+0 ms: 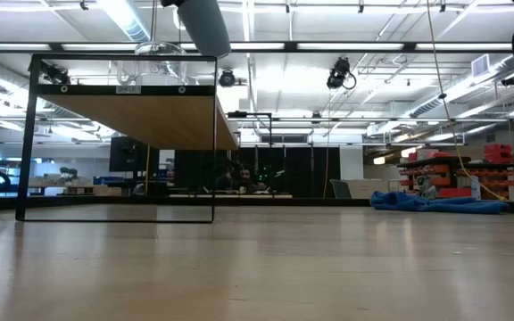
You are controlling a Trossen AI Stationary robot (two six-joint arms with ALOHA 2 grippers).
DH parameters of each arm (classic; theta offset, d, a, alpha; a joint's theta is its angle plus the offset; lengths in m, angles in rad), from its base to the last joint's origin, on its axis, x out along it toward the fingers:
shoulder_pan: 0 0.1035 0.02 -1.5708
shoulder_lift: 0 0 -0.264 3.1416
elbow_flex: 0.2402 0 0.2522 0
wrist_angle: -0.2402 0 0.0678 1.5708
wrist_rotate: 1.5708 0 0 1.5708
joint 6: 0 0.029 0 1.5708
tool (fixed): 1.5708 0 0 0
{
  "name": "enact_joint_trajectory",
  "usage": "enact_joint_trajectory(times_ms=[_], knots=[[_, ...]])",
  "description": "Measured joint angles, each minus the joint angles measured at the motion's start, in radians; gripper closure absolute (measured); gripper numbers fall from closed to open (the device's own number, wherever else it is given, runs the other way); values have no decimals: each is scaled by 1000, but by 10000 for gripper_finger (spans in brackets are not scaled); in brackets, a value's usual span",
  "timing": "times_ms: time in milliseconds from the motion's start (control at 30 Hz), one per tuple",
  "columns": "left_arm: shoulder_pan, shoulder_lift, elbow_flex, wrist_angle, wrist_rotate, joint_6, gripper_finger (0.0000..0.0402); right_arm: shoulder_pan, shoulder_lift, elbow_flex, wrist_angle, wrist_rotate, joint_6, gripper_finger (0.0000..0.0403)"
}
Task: Stack small to large cups/mugs on shelf
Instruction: Put the blue cup on the shelf
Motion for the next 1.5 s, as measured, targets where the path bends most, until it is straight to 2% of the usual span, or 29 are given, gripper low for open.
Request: enact_joint_trajectory(times_ms=[167, 467, 833, 1000, 1333, 1500], knots=[[58, 35, -1, 0, 49, 93, 392, 0, 0, 0, 0, 0, 0, 328], [110, 92, -1, -1, 50, 214, 392, 0, 0, 0, 0, 0, 0, 328], [168, 131, -1, -1, 50, 210, 392, 0, 0, 0, 0, 0, 0, 328], [174, 131, -1, -1, 41, 132, 392, 0, 0, 0, 0, 0, 0, 328], [145, 130, -2, 0, 37, -159, 392, 0, 0, 0, 0, 0, 0, 328], [132, 94, -124, 1, 39, -219, 392, 0, 0, 0, 0, 0, 0, 328]])
